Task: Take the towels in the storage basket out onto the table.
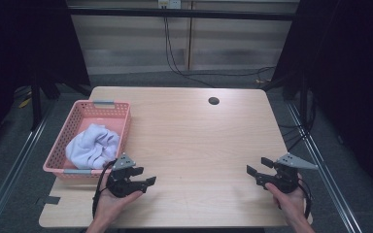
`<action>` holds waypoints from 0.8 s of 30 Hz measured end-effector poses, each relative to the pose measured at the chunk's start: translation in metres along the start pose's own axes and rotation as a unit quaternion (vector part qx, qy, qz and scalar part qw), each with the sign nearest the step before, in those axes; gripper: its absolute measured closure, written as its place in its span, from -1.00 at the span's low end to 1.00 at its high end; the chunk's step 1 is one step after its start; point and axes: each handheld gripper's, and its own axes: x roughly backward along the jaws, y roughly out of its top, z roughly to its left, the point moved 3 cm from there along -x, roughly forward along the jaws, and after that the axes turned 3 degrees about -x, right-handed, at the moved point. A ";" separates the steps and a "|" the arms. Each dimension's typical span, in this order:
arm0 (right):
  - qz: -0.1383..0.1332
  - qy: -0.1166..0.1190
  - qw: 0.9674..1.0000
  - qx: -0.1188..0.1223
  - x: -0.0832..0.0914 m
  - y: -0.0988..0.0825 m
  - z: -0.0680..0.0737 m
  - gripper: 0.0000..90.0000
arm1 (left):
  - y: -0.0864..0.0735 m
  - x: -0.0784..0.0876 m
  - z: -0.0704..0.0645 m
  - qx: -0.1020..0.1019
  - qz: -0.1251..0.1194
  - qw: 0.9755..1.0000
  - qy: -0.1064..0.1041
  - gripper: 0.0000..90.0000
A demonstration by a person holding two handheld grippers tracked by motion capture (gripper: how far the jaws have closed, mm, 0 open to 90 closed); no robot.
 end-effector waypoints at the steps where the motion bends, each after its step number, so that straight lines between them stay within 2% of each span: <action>1: 0.001 0.001 1.000 0.002 0.000 0.000 -0.001 -0.41 | 0.000 0.000 0.000 0.000 0.000 1.000 0.000 -0.17; 2: 0.007 -0.001 1.000 0.006 0.000 0.000 -0.002 -0.41 | 0.001 0.002 0.001 0.011 -0.005 1.000 -0.001 -0.18; 5: 0.011 0.000 1.000 -0.001 0.001 -0.001 -0.003 -0.45 | 0.001 0.004 0.002 0.011 -0.005 1.000 -0.004 -0.20; 6: 0.015 0.001 1.000 -0.001 0.001 -0.001 -0.003 -0.47 | 0.002 0.006 0.001 0.011 -0.005 1.000 -0.010 -0.20; 8: 0.017 0.006 1.000 0.005 0.001 -0.002 -0.002 -0.49 | 0.003 0.010 0.001 0.006 -0.002 1.000 -0.002 -0.20; 11: 0.019 0.007 1.000 0.006 0.002 -0.003 -0.001 -0.54 | 0.004 0.014 0.000 0.010 -0.011 1.000 -0.014 -0.20; 13: 0.019 0.012 1.000 0.009 0.003 -0.003 0.000 -0.54 | 0.006 0.020 -0.003 0.000 -0.016 1.000 -0.009 -0.21; 14: 0.018 0.019 1.000 0.011 0.004 -0.003 0.004 -0.61 | 0.007 0.024 -0.005 -0.009 -0.021 1.000 -0.004 -0.25; 15: 0.018 0.019 1.000 0.011 0.004 -0.003 0.004 -0.61 | 0.007 0.024 -0.005 -0.009 -0.021 1.000 -0.004 -0.27; 16: 0.019 0.025 0.999 0.023 0.005 -0.003 0.008 -0.62 | 0.006 0.026 -0.005 -0.019 -0.015 1.000 0.001 -0.30; 17: 0.019 0.025 0.999 0.023 0.005 -0.003 0.008 -0.62 | 0.006 0.026 -0.005 -0.019 -0.015 1.000 0.001 -0.31; 18: 0.027 0.042 0.998 0.024 0.005 -0.005 0.011 -0.61 | 0.006 0.030 -0.005 -0.010 -0.017 1.000 0.003 -0.33; 23: 0.027 0.046 0.998 0.027 0.004 -0.004 0.014 -0.61 | 0.010 0.043 -0.003 -0.014 -0.023 1.000 0.003 -0.42; 24: 0.031 0.046 0.998 0.028 0.002 -0.004 0.014 -0.60 | 0.012 0.048 0.001 -0.002 -0.018 1.000 -0.004 -0.42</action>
